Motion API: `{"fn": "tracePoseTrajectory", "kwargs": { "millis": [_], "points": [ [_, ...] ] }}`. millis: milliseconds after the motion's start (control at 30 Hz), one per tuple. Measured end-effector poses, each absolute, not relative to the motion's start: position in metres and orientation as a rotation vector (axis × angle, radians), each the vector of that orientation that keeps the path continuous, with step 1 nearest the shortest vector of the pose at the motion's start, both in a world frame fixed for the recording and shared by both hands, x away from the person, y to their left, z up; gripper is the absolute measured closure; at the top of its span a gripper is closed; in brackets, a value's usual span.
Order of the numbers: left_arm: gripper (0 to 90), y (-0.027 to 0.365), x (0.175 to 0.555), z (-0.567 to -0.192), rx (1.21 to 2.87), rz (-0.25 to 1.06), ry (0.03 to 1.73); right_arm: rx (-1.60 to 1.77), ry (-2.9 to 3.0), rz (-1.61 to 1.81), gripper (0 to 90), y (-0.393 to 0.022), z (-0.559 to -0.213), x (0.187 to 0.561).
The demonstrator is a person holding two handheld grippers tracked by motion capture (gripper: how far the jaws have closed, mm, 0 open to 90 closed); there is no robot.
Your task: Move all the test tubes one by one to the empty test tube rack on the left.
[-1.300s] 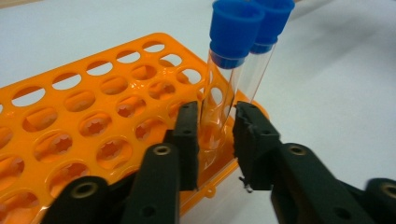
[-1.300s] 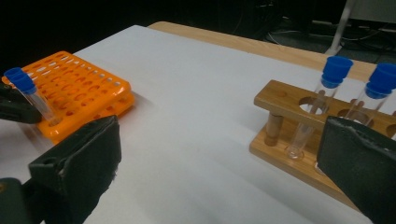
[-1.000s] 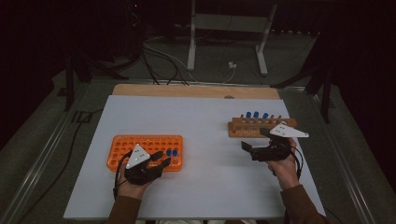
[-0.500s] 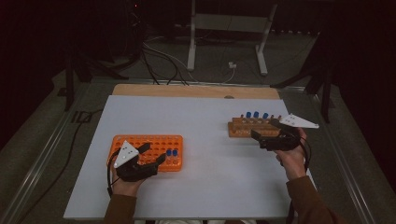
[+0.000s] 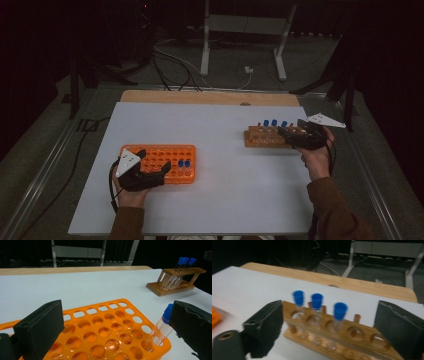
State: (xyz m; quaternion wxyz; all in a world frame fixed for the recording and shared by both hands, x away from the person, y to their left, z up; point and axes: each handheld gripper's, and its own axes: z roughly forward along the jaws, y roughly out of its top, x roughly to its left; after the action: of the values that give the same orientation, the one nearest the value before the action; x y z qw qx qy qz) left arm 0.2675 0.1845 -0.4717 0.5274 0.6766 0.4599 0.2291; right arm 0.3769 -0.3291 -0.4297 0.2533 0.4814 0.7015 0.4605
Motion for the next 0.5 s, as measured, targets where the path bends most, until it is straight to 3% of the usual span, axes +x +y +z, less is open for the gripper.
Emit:
{"fn": "tracePoseTrajectory", "kwargs": {
  "millis": [167,367,500],
  "points": [
    [0.8,0.185,0.269,-0.473,1.621,0.544,1.110,1.375,1.907,1.191,21.6,-0.333,-0.444,0.390],
    [0.8,0.184,0.269,-0.474,1.621,0.543,1.112,1.357,1.935,1.187,58.9,-0.333,-0.454,0.396],
    [0.8,0.184,0.269,-0.474,1.625,0.540,1.117,1.321,1.953,1.182,74.7,-0.326,-0.455,0.398]
  ]
}}
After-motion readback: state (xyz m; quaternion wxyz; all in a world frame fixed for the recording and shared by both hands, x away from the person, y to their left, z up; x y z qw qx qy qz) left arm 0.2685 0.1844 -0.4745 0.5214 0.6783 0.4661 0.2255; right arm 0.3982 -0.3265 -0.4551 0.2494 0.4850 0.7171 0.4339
